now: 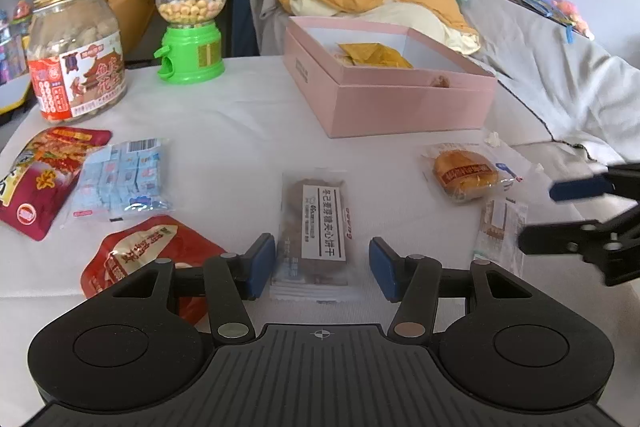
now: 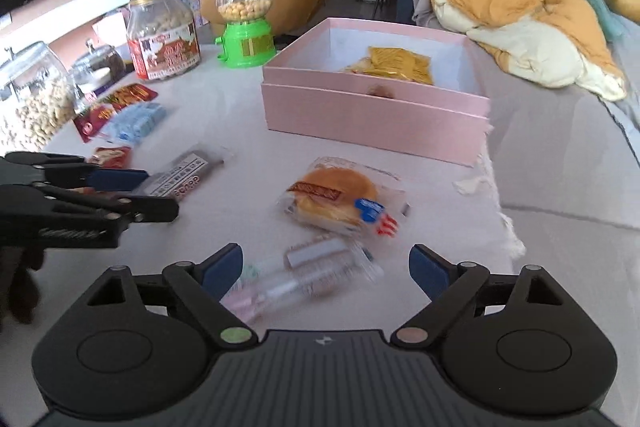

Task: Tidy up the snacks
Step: 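Grasp the clear plastic packet with the right tool while the left tool holds the grey biscuit pack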

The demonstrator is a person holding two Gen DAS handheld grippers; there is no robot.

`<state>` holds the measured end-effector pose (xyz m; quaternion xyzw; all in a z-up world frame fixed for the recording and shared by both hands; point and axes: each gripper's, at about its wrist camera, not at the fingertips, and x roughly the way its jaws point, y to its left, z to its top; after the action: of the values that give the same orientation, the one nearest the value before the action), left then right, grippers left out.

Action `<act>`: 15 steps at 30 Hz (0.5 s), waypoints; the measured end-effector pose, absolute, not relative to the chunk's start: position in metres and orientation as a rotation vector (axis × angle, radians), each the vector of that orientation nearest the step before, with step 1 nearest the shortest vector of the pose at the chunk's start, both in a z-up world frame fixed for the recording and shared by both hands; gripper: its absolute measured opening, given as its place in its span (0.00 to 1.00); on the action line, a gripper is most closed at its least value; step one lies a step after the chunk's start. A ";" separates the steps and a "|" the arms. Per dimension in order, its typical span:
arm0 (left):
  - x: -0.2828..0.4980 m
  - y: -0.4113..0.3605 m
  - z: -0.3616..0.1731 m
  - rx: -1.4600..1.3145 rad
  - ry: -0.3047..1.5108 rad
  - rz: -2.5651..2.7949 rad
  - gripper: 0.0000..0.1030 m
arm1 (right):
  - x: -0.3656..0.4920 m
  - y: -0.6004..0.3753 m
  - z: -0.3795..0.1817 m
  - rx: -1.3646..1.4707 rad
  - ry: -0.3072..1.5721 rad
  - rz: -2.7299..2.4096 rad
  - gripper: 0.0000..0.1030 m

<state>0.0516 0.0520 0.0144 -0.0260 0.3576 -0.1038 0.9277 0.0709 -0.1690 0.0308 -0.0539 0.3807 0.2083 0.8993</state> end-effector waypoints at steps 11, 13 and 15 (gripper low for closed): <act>0.050 0.057 0.013 -0.105 0.726 -0.212 0.56 | 0.080 -0.166 0.017 0.075 0.893 0.445 0.68; 0.048 0.058 0.013 -0.110 0.722 -0.211 0.56 | 0.088 -0.159 0.015 0.060 0.868 0.418 0.68; 0.048 0.058 0.013 -0.111 0.724 -0.212 0.56 | 0.094 -0.148 0.013 0.014 0.847 0.387 0.68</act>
<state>0.0482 0.0584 0.0132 -0.0543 0.3531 -0.1034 0.9283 0.0941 -0.1482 0.0133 0.0070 0.4082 0.1864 0.8936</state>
